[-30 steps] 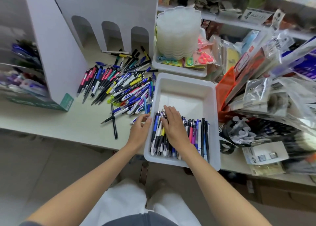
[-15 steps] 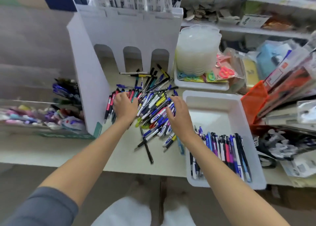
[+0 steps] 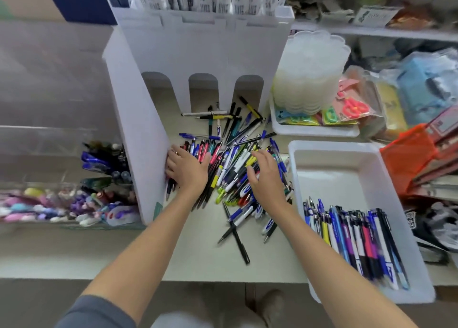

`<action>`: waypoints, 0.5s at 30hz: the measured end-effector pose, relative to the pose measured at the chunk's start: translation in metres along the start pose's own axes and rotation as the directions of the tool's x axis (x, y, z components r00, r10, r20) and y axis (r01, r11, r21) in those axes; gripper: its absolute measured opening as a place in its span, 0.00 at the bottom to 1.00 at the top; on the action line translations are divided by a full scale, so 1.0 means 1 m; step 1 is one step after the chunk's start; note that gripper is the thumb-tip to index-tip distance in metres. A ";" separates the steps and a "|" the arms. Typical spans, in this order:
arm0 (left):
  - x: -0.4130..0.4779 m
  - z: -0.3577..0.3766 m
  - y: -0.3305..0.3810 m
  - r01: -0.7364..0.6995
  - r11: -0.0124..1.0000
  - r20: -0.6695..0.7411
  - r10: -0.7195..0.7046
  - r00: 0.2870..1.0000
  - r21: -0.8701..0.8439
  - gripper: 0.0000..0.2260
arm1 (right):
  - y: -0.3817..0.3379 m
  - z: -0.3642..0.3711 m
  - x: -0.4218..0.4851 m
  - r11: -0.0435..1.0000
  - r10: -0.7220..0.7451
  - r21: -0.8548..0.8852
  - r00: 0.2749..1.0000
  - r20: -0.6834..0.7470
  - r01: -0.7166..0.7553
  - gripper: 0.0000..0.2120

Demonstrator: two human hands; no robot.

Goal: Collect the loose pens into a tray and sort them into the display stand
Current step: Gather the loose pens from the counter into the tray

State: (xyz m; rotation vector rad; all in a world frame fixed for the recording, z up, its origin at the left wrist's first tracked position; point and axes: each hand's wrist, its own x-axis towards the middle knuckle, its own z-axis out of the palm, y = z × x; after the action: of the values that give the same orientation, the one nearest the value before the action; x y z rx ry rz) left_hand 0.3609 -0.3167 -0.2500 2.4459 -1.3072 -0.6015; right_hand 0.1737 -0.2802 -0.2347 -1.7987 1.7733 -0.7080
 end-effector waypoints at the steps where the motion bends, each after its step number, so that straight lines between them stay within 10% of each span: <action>1: 0.002 0.000 -0.001 0.005 1.000 -0.006 -0.005 1.000 0.016 0.48 | 0.000 0.002 0.001 1.000 -0.003 0.003 1.000 -0.005 0.003 0.20; 8: 0.003 0.009 -0.015 -0.059 0.993 0.049 0.054 0.997 0.104 0.47 | 0.003 0.015 0.008 0.997 -0.060 -0.043 0.995 -0.080 0.057 0.19; 15: 0.008 0.013 0.004 -0.174 0.983 0.133 0.181 0.975 -0.063 0.26 | 0.016 0.027 0.011 0.970 -0.162 -0.187 0.987 -0.016 0.156 0.22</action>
State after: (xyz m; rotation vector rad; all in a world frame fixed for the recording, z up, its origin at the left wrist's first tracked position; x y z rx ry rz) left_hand 0.3555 -0.3266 -0.2613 2.2505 -1.5244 -0.7577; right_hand 0.1803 -0.2919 -0.2657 -2.0838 1.7799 -0.6535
